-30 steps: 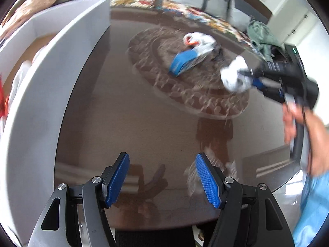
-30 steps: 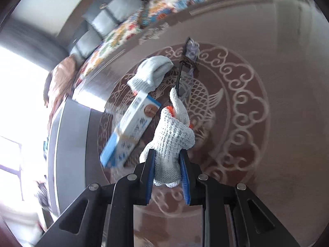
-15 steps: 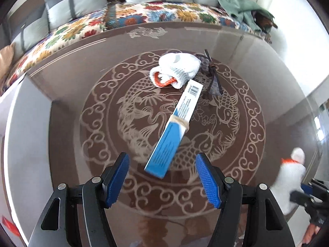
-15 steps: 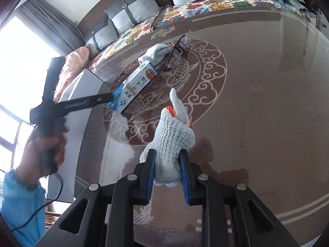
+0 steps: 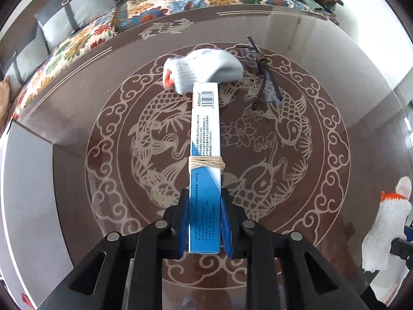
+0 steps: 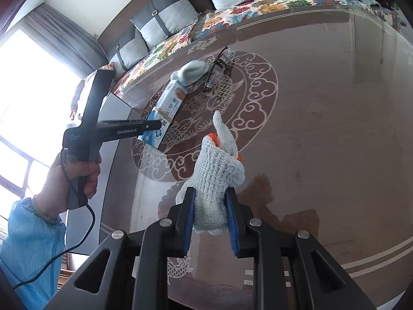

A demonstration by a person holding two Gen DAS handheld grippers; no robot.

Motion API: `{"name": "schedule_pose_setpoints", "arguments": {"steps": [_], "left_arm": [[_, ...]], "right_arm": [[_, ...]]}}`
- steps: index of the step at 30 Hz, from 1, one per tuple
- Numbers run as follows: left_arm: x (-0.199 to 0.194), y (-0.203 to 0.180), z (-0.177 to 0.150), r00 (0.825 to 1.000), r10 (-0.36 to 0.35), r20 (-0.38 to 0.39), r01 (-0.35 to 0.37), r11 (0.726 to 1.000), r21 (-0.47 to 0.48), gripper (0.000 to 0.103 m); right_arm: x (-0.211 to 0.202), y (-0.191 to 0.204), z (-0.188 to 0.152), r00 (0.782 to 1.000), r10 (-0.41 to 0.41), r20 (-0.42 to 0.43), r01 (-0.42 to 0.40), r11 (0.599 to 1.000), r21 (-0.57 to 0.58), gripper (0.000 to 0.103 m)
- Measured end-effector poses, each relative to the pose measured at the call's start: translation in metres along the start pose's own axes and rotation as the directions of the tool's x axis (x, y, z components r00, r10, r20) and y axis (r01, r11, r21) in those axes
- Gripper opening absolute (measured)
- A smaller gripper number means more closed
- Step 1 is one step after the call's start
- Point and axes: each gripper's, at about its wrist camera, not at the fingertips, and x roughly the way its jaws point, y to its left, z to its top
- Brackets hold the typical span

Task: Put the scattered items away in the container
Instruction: 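Lift the glove and blue boxed tube and carry them toward the box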

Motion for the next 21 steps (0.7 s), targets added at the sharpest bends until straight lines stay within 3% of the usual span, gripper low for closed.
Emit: {"name": "schedule_pose_setpoints", "arguments": {"steps": [11,21], "left_arm": [[-0.055,-0.029,-0.059,0.988,-0.107,0.114,0.114,0.992,-0.055,0.021],[-0.099,-0.048,-0.117,0.968,-0.104,0.228,0.133,0.984,-0.117,0.021]], "right_arm": [[-0.007,0.003,0.002,1.000,-0.011,0.028,0.011,1.000,-0.015,0.023],[-0.010,0.016,-0.012,0.999,-0.034,0.025,0.035,0.998,-0.055,0.023]]}}
